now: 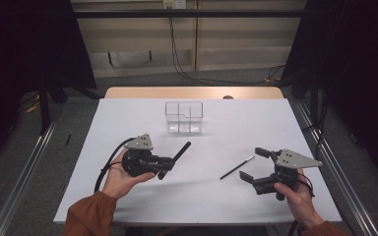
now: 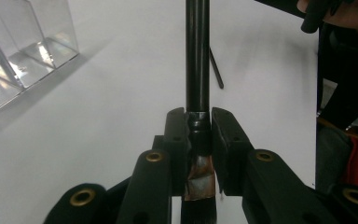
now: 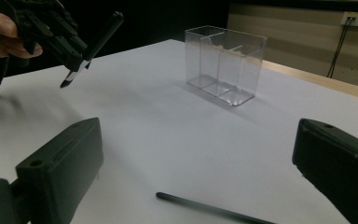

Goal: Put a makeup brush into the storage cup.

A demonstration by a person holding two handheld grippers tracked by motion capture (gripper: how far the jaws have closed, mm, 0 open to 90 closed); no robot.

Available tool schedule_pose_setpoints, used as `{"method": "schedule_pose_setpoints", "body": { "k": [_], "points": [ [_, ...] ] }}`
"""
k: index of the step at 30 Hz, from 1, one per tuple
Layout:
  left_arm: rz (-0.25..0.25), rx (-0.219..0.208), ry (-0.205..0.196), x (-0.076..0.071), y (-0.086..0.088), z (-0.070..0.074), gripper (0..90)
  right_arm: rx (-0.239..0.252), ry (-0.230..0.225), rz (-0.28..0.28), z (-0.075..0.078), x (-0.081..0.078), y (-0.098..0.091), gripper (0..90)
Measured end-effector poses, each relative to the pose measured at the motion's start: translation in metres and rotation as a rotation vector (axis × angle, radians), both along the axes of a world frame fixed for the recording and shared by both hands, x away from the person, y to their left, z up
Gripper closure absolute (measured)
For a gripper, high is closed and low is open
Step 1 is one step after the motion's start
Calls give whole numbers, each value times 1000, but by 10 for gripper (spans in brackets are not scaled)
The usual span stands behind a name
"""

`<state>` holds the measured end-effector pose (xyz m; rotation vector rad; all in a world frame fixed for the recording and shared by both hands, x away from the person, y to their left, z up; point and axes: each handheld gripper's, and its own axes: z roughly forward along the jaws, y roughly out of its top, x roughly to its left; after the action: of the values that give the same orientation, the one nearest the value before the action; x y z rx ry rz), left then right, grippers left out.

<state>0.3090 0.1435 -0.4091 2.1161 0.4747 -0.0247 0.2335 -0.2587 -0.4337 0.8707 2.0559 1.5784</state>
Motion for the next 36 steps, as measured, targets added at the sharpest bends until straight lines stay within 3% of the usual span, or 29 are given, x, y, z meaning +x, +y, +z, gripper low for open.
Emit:
{"method": "schedule_pose_setpoints", "body": {
  "k": [8,11,13,16,23,28,30,36],
  "points": [
    [-40,6,4,-5,-12,3,772,-33,9,75,6,8,20,13],
    [-90,45,-13,-11,-19,12,772,-62,17,118,10,12,29,12],
    [-96,45,-18,-13,-21,14,772,-71,28,129,12,13,33,11],
    [-128,90,-19,-16,-27,21,772,-85,36,166,16,15,41,12],
    [-154,165,2,-15,-33,16,772,-145,54,220,22,15,52,11],
    [-169,195,7,-13,-36,18,772,-165,92,219,23,20,54,12],
    [-176,215,5,-12,-38,20,772,-189,137,234,24,24,56,13],
    [-195,272,7,-9,-44,22,772,-230,168,264,25,29,59,15]
  ]
}}
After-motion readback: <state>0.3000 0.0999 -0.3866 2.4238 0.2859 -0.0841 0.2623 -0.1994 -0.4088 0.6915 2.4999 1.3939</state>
